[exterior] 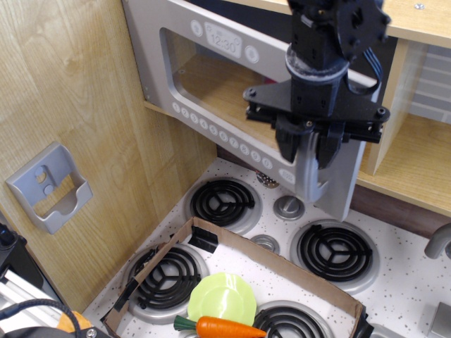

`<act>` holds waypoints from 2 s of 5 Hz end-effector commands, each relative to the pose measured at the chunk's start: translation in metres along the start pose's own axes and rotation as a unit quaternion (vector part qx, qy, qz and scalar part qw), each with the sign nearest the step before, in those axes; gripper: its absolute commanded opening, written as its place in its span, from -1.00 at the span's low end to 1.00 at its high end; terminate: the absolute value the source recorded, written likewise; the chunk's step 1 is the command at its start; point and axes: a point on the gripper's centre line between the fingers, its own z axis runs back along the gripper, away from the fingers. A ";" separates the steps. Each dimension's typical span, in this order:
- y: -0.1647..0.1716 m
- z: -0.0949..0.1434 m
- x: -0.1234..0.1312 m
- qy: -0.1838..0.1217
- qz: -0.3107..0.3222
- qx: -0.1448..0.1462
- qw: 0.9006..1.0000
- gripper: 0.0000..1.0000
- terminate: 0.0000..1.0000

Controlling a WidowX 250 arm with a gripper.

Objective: Open microwave

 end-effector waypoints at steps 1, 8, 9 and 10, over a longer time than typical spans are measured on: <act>-0.054 0.017 -0.047 -0.066 0.119 -0.007 0.991 1.00 -1.00; -0.117 -0.017 0.045 -0.076 -0.184 -0.074 0.977 1.00 -1.00; -0.098 -0.026 0.051 -0.081 -0.192 -0.087 0.974 1.00 -1.00; -0.072 -0.032 0.056 -0.075 -0.202 -0.087 0.973 1.00 -1.00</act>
